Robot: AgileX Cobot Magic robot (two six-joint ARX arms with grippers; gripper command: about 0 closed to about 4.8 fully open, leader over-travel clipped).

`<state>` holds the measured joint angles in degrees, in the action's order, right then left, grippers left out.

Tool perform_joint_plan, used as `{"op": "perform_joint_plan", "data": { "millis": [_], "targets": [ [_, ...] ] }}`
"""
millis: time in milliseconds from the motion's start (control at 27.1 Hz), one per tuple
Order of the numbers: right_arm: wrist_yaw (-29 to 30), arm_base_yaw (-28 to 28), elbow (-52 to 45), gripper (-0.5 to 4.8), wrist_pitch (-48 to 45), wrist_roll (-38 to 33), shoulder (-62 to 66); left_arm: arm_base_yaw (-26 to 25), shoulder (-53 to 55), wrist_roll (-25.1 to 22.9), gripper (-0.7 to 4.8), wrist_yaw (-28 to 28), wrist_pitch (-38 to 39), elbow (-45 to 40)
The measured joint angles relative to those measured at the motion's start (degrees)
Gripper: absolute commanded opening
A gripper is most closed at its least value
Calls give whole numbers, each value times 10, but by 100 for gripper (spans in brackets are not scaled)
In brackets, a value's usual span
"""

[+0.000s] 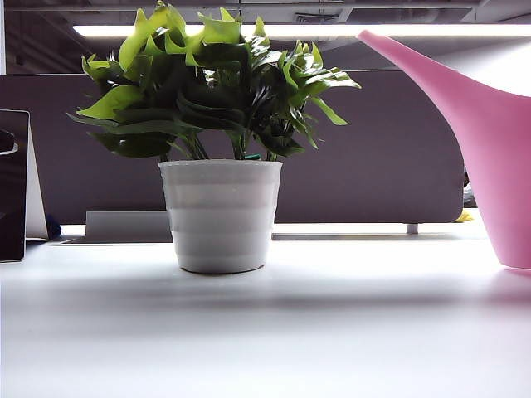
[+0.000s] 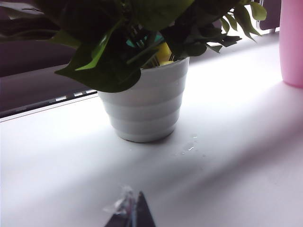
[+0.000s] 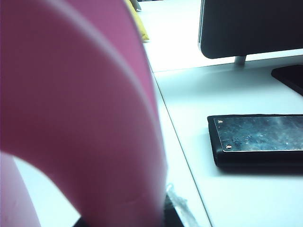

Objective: Pick up the watering can from the table, water the potted plant, and put the can back.

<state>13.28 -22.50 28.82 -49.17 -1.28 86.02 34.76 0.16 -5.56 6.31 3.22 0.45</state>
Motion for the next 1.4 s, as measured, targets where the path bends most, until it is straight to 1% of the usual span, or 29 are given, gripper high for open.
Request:
{"op": "perform_joint_plan", "data": {
  "millis": [74, 148, 185, 591, 664, 738, 849, 960, 1107, 1255, 1403],
  "targets": [
    [0, 0, 0, 7, 2, 0, 0, 0, 0, 0, -5, 0, 0, 0],
    [0, 0, 0, 63, 2, 0, 0, 0, 0, 0, -5, 0, 0, 0],
    [0, 0, 0, 80, 2, 0, 0, 0, 0, 0, -5, 0, 0, 0],
    [0, 0, -2, 88, 25, -3, 0, 0, 0, 0, -5, 0, 0, 0],
    [0, 0, -1, 127, 29, -4, 0, 0, 0, 0, -5, 0, 0, 0],
    [0, 0, -1, 179, 33, -5, 0, 0, 0, 0, -5, 0, 0, 0],
    [1, 0, 0, 220, 38, -13, -1, 0, 0, 0, -5, 0, 0, 0],
    [3, 0, 1, 236, 49, -15, -2, 0, 0, 0, -5, 0, 0, 0],
    [1, 0, 1, 235, 64, -15, -2, 0, 0, 0, -5, 0, 0, 0],
    [-2, 0, 1, 235, 113, -15, -4, 0, 0, 0, -5, 0, 0, 0],
    [-2, 0, -8, 234, 144, -16, -26, 0, 0, 0, -5, 0, 0, 0]
  ]
}}
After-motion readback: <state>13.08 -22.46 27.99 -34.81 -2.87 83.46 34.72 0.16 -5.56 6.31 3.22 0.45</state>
